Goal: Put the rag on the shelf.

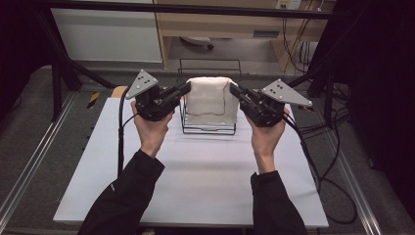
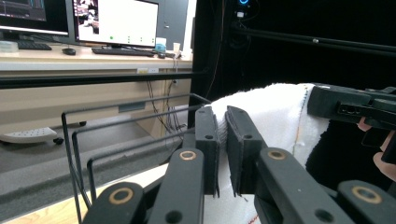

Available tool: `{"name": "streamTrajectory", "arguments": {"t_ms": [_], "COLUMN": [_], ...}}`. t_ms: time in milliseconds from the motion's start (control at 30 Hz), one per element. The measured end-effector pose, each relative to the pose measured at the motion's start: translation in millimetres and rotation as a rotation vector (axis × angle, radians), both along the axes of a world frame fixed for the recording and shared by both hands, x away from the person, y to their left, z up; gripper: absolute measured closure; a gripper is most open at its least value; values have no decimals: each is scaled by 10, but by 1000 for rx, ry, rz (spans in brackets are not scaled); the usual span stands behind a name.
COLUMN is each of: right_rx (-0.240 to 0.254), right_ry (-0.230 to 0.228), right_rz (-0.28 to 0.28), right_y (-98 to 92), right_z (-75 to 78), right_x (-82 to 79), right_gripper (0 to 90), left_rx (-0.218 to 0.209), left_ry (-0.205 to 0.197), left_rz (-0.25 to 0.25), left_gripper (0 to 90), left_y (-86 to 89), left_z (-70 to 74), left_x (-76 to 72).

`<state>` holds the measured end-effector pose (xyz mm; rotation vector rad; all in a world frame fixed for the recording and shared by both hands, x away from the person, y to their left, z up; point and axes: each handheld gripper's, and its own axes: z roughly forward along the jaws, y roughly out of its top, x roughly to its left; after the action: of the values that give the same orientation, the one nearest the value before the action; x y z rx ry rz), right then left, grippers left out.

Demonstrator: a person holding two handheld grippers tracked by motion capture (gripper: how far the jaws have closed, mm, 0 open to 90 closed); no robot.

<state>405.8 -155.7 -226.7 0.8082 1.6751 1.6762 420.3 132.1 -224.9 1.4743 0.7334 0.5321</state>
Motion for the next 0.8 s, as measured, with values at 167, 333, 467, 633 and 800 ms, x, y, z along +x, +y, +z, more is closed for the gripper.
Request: {"name": "streamTrajectory", "arguments": {"t_ms": [167, 333, 467, 633, 800], "right_rx": [-6, -10, -8, -4, 1], "right_ry": [-7, -18, -27, -41, -50], "right_rz": [-9, -14, -17, -22, -26], "right_y": [13, 31, 51, 78, 100], "right_z": [102, 199, 271, 373, 466], "right_x": [63, 108, 140, 178, 237], "right_gripper": [824, 825, 825, 825, 825], "left_rx": [-2, -4, -13, -26, -33], "left_ry": [-11, -24, -34, -42, -50], "left_rz": [13, 22, 26, 30, 38], "left_gripper": [833, 833, 833, 833, 832], "left_y": [-9, -1, 9, 26, 33], "left_z": [86, 199, 283, 362, 444], "left_x": [57, 102, 140, 196, 256]}}
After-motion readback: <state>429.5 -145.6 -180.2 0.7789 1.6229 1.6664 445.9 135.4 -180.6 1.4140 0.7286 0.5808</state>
